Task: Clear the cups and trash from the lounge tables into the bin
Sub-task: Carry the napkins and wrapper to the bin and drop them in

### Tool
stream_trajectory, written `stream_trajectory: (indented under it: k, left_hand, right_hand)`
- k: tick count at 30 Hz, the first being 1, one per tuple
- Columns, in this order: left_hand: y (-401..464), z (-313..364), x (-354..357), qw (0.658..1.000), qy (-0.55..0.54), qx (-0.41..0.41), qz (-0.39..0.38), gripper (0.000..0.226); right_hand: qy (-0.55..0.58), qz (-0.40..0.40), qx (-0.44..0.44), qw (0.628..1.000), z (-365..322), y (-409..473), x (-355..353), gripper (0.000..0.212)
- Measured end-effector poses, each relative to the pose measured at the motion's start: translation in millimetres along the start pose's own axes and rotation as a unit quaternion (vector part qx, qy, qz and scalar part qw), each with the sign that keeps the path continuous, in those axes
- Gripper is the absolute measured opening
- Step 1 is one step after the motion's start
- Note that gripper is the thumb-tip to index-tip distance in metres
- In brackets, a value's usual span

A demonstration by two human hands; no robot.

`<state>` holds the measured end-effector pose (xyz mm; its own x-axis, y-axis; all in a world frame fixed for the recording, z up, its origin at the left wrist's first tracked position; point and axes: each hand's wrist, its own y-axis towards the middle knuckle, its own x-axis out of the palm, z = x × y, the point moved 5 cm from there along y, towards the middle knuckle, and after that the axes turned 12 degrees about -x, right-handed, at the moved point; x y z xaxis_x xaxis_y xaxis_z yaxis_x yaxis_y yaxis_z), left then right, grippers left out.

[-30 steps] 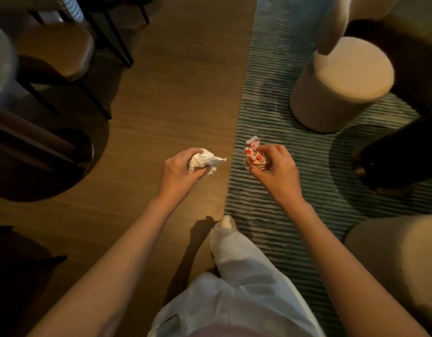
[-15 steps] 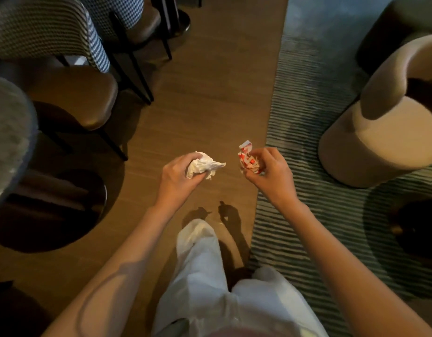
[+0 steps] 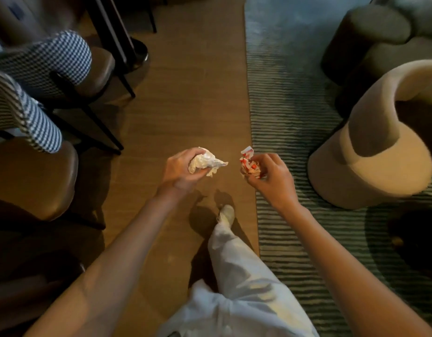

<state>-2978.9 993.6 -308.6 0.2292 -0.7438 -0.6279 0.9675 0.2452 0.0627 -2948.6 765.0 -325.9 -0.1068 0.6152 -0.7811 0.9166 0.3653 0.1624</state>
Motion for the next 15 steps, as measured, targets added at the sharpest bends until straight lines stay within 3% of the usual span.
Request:
stream_trajectory:
  k: [4,15]
  left_hand:
    - [126.3,13.4,11.9,1.0,-0.001,-0.031,-0.002,0.032]
    - [415.0,84.9,63.7,0.999,0.026,0.009,0.018,0.033]
  right_hand:
    - [0.018,0.049,-0.009,0.999,40.5,117.8,-28.6,0.039]
    - [0.002,0.131,-0.01,0.991,131.3,388.9,-117.6,0.035]
